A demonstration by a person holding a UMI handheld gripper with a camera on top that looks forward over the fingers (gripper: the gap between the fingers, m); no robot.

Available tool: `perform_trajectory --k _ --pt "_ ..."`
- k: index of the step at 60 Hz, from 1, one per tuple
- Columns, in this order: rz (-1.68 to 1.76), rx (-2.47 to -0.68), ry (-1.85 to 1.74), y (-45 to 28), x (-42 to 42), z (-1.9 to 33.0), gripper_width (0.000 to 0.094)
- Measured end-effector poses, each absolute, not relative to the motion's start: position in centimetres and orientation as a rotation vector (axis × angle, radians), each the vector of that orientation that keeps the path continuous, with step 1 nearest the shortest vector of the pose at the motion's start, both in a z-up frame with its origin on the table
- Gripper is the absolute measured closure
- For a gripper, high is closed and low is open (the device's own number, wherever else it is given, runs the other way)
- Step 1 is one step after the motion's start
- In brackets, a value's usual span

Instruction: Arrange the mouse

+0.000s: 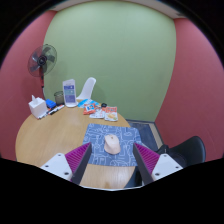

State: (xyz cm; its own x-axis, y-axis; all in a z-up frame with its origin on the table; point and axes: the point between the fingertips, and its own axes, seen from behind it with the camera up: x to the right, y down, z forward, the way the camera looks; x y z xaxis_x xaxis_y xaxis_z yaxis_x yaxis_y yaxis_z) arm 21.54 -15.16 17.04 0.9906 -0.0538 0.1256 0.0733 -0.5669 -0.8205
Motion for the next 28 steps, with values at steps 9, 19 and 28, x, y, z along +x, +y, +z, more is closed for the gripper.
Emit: perform_trajectory --k 9,19,28 --pt "-0.205 -2.146 -0.029 -20.1 20.0 19.9 0.0094" --pt "-0.219 -2.127 -0.015 -23.9 19.3 21.8 0.0096" --pt "-0.211 -2.128 0.003 -25.1 18.7 22.3 0.0092"
